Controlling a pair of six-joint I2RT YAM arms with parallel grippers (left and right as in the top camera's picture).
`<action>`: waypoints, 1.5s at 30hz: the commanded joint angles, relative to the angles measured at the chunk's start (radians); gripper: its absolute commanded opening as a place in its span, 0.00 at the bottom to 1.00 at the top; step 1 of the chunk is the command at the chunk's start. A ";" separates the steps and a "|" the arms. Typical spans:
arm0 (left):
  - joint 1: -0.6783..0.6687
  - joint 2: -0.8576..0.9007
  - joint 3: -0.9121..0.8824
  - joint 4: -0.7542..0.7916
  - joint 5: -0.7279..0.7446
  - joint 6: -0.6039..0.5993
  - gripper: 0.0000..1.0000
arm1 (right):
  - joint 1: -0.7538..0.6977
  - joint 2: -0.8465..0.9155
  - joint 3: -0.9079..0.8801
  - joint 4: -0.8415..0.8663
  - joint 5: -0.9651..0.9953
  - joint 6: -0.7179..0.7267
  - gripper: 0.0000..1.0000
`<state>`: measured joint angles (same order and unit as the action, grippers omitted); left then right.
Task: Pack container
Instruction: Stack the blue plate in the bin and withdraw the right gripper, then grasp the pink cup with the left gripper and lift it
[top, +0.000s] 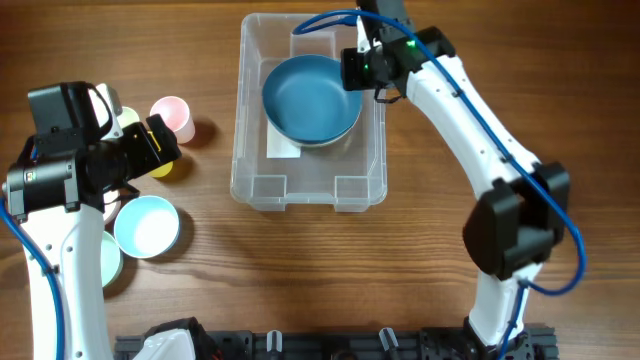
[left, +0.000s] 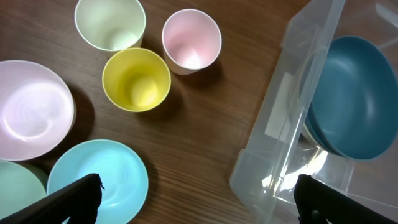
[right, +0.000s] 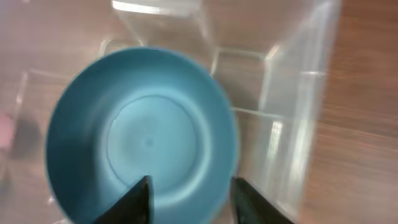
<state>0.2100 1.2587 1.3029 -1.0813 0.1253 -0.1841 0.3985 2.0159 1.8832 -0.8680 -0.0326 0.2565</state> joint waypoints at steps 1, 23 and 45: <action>0.005 -0.006 0.017 -0.001 0.001 0.016 1.00 | -0.034 -0.232 0.024 -0.058 0.142 0.053 0.82; -0.079 0.299 0.252 0.034 0.000 -0.032 0.98 | -0.335 -0.459 0.019 -0.658 0.146 0.108 1.00; -0.152 0.795 0.291 0.240 -0.180 -0.029 0.88 | -0.334 -0.459 -0.023 -0.624 0.145 0.101 1.00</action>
<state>0.0551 2.0350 1.5776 -0.8440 -0.0013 -0.2142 0.0643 1.5776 1.8751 -1.4994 0.1020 0.3691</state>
